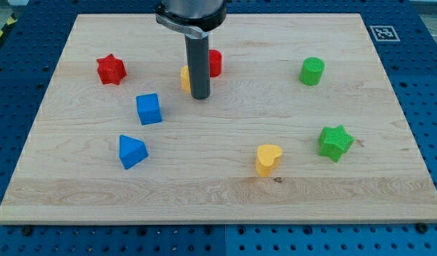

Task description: Move the yellow hexagon to the left side of the red circle

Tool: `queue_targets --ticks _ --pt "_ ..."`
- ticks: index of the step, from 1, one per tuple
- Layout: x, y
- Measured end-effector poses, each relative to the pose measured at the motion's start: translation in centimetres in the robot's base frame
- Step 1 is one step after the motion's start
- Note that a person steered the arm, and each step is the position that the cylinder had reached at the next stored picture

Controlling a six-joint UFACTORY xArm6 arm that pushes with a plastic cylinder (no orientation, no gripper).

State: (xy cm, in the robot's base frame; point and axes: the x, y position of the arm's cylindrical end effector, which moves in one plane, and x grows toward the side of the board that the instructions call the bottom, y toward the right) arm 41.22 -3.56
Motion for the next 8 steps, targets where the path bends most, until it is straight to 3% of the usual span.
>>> queue_targets --ticks 2,6,8 --pt "-0.1 1.5" --pt "-1.0 -3.5" --pt "-1.9 -0.7"
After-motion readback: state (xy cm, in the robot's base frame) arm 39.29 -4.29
